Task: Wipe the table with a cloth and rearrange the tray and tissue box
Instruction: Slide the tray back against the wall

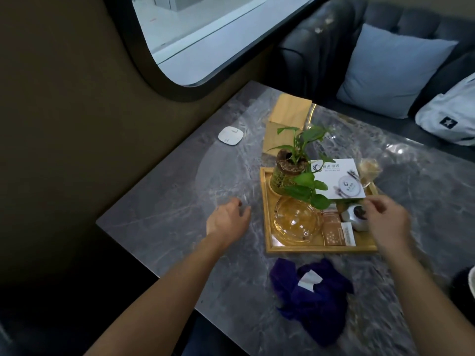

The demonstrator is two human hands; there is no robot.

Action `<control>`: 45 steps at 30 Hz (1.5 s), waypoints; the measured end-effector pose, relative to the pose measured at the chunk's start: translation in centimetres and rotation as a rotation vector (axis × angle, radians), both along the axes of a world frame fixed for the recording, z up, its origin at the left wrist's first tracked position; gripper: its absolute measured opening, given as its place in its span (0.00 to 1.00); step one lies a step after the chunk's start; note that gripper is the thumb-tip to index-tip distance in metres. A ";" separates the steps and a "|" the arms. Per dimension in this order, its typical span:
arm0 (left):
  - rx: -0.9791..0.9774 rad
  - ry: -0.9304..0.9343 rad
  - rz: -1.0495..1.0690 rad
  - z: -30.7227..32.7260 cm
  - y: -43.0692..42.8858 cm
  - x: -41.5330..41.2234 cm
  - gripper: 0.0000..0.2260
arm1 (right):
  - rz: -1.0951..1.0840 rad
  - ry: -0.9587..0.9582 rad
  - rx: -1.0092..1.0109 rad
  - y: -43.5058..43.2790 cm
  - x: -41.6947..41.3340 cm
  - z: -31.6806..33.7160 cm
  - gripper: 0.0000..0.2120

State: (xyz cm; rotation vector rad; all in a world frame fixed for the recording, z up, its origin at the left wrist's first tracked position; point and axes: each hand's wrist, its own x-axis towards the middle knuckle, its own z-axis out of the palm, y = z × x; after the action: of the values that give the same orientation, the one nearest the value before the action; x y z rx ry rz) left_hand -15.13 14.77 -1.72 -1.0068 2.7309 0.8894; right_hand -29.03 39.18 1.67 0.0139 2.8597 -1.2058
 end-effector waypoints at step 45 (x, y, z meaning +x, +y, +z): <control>-0.170 -0.083 0.034 -0.3 -1.6 5.7 0.13 | 0.296 0.135 0.493 -6.2 -1.2 -3.2 0.15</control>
State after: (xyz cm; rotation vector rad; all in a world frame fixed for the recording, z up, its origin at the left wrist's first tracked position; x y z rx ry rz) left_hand -9.47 13.13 -1.99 -1.0956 2.7638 0.6134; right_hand -30.23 33.00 -1.55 -0.4721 3.0468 -0.4535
